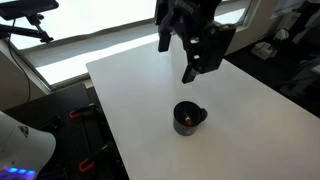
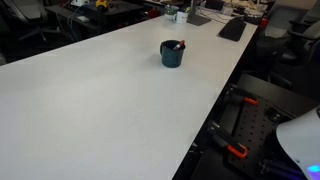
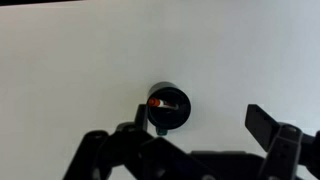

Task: Remove the marker from the cup

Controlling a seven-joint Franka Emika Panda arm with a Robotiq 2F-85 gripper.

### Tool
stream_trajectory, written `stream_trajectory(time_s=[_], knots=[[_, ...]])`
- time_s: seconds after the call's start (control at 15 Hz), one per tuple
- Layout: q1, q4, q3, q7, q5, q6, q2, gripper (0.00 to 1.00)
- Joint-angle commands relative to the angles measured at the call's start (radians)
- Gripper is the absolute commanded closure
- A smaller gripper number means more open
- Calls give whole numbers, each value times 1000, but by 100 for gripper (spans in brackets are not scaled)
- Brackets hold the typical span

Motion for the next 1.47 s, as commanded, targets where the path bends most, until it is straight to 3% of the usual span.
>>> stream_trajectory(time_s=[0.0,0.67,1.07,1.4], knots=[[-20,2,19,-4,5,-2,2,0],[-19,-4,23,-9,-7,5,5,0],[5,-56,29,-272,-3,45,91,0],[-6,-69,57,-474,-108,114,209,0]])
